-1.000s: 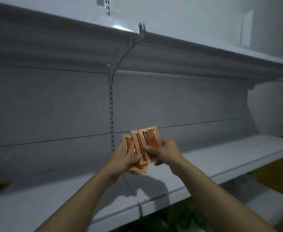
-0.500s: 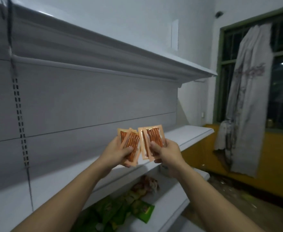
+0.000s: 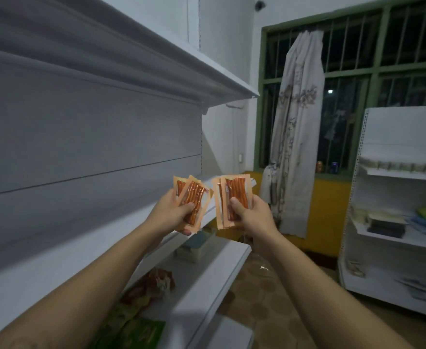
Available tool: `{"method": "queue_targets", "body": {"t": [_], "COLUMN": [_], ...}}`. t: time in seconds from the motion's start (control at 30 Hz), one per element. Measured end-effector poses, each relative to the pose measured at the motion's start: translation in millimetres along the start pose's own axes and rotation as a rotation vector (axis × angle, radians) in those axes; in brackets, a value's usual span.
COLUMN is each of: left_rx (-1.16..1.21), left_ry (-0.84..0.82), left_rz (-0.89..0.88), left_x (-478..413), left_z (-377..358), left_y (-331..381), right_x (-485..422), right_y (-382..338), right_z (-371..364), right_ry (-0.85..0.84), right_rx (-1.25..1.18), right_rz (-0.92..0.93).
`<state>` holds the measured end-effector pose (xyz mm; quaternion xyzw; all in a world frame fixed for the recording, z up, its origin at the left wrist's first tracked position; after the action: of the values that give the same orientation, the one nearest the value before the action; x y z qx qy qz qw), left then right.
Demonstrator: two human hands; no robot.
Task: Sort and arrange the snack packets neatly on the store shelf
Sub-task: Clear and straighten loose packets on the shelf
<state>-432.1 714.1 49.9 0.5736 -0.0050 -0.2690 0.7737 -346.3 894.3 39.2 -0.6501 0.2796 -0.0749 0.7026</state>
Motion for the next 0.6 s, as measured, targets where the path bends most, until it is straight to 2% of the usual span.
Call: {"method": "queue_targets", "body": {"t": [0.13,0.37,0.6], "left_rx": [-0.001,0.045,0.07], "left_ry": [0.017,0.066,0.117], "left_rz": [-0.015,0.023,0.078], "left_x": [-58.9,-183.3,-251.6], "left_z": [-13.4,-13.0,-8.2], "left_y": [-7.0,-34.2,-70.1], "right_x": [-53.7,-181.5,-263.9], "right_y": [12.6,43.0,77.3], "right_z": [9.3,-9.5,-28.9], "right_ry": [0.036,0.007,-0.042], "right_rx": [0.015,0.057,0.02], "right_rz": [0.001,-0.051,-0.066]}}
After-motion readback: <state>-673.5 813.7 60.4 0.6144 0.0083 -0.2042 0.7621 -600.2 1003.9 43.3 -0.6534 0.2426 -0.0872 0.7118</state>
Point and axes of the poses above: each hand's wrist, its own x-axis away from the middle knuckle, its own z-axis out of the back of the hand, y = z × x, the point moved 3 cm from there along -x, towards the middle knuckle, and after that the axes turned 3 degrees about -x, right-handed, at the moved point
